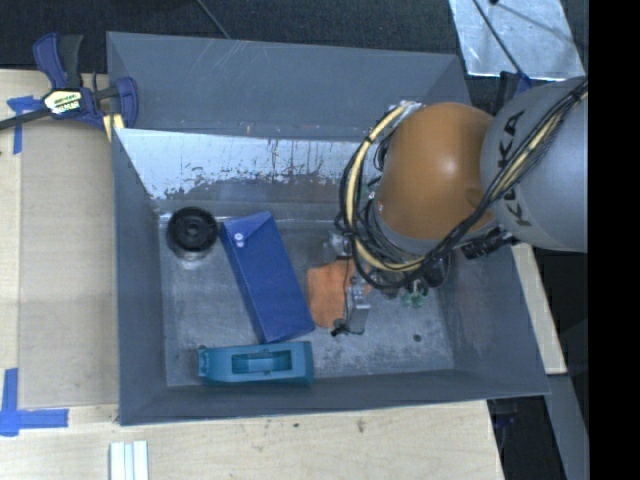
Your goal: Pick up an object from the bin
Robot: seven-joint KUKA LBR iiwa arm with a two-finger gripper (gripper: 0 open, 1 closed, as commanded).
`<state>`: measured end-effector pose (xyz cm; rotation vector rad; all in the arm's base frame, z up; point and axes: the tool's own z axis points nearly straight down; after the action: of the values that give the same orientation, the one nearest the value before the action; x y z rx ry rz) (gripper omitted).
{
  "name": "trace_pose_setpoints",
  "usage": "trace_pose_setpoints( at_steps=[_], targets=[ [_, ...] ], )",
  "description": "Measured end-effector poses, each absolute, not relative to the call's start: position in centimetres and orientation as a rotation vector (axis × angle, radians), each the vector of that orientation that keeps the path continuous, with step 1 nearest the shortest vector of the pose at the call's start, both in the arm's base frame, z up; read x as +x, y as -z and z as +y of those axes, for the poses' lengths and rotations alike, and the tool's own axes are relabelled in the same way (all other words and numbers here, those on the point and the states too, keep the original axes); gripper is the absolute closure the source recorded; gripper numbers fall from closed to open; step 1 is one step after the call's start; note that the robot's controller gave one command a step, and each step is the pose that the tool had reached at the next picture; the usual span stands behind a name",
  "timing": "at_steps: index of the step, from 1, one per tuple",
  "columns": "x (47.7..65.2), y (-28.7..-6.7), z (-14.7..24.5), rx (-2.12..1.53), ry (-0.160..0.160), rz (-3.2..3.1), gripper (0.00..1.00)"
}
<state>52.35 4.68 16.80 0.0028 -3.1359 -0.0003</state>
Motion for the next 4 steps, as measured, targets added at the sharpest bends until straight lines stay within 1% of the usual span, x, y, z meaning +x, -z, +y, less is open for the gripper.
trace_pose_setpoints(
  at_steps=[1, 2, 3, 4],
  targets=[
    [52.5, -17.3, 4.7, 0.0, 0.001, -3.145, 0.0],
    [56.1, -11.3, -0.4, 0.209, -0.001, -3.14, 0.0],
    [55.4, -10.6, -0.5, 0.143, 0.0, -3.136, 0.0],
    [56.2, -10.9, -0.1, 0.476, 0.0, -3.11, 0.0]
  ],
)
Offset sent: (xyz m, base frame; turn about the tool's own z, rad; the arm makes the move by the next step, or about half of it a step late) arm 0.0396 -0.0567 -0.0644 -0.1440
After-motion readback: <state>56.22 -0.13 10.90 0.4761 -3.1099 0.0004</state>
